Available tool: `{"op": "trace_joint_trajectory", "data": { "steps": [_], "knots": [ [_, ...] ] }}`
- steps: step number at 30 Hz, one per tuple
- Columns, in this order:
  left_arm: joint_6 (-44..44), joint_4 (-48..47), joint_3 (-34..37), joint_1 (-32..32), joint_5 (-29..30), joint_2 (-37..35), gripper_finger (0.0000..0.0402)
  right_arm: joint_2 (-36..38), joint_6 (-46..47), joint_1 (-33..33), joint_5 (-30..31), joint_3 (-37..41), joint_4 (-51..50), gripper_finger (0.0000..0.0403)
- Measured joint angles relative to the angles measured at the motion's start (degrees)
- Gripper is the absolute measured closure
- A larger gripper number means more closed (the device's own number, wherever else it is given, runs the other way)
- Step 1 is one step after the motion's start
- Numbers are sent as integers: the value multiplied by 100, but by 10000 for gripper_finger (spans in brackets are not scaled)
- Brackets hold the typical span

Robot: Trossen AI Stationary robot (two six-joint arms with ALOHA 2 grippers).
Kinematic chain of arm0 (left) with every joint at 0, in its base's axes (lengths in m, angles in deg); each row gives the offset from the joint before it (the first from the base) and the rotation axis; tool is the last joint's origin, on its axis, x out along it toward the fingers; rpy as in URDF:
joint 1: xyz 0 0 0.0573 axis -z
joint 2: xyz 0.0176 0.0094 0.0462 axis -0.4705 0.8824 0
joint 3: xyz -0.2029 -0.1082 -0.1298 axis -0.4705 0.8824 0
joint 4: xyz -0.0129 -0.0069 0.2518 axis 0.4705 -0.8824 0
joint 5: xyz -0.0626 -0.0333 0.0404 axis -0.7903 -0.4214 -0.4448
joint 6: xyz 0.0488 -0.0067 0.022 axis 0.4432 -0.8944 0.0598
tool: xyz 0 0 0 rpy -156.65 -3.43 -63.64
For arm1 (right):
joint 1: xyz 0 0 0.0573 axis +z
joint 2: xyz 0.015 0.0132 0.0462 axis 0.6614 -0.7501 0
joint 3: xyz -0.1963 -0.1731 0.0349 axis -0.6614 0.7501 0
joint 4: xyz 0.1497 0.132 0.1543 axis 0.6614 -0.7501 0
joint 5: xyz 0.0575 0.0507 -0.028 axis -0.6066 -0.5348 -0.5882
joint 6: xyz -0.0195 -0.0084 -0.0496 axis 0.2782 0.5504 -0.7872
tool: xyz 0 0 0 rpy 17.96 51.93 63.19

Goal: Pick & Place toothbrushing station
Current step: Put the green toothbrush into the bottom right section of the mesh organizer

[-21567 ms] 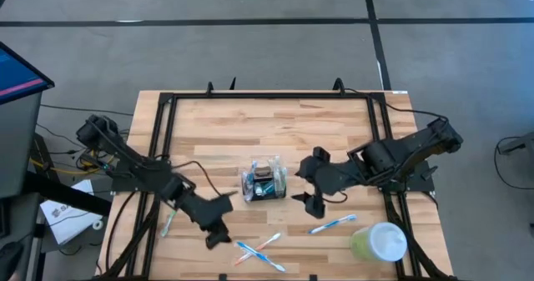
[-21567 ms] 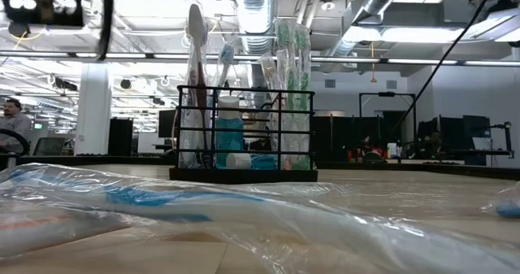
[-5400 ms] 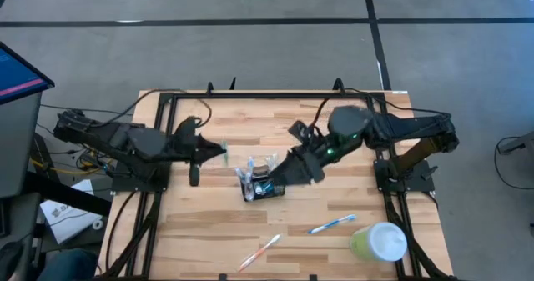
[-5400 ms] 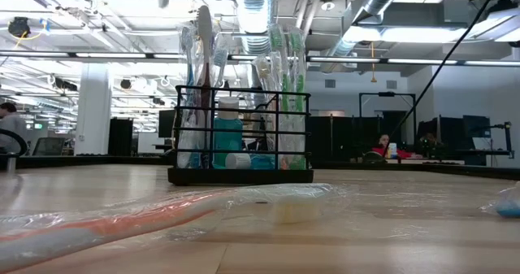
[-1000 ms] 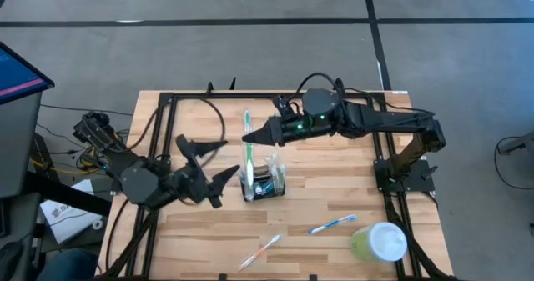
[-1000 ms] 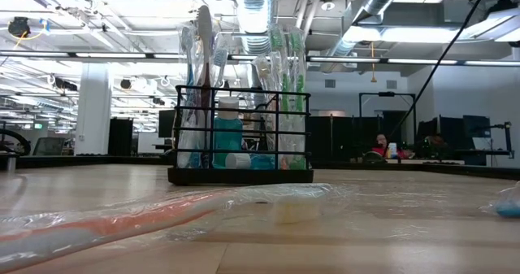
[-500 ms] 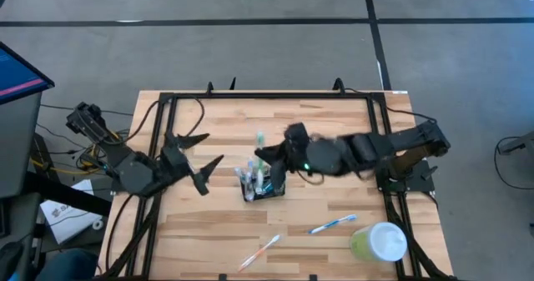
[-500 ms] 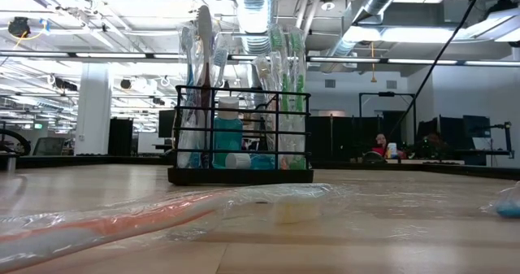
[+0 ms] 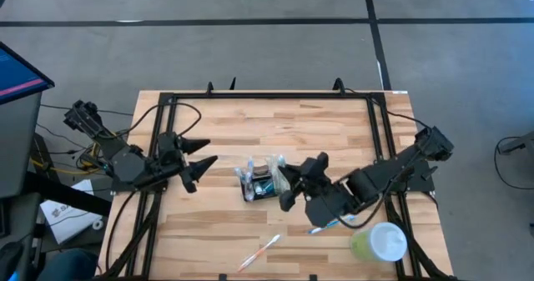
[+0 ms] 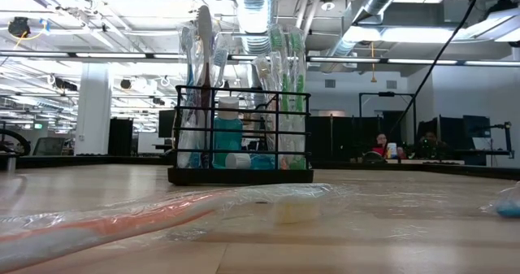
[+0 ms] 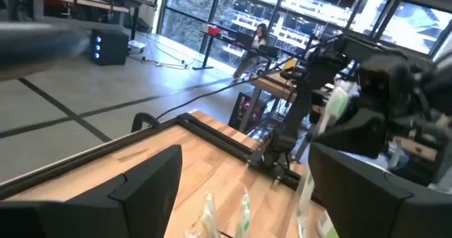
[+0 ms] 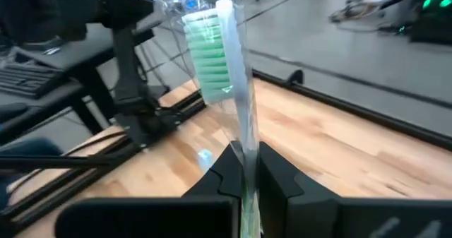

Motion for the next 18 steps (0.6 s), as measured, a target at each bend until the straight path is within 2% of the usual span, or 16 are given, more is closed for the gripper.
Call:
{"op": "trace_joint_trajectory", "data": {
  "steps": [4, 12, 18],
  "knots": [
    [-2, 0, 0, -155, 2, 15, 100, 0, 74, 45, 151, 428, 32, 394],
    [9, 2, 0, -561, 208, 48, 100, 0, 81, 93, 716, 1716, 1380, 394],
    [171, -7, 0, -800, 203, 50, 99, 0, 78, 87, 916, 2181, 1870, 394]
  ]
}}
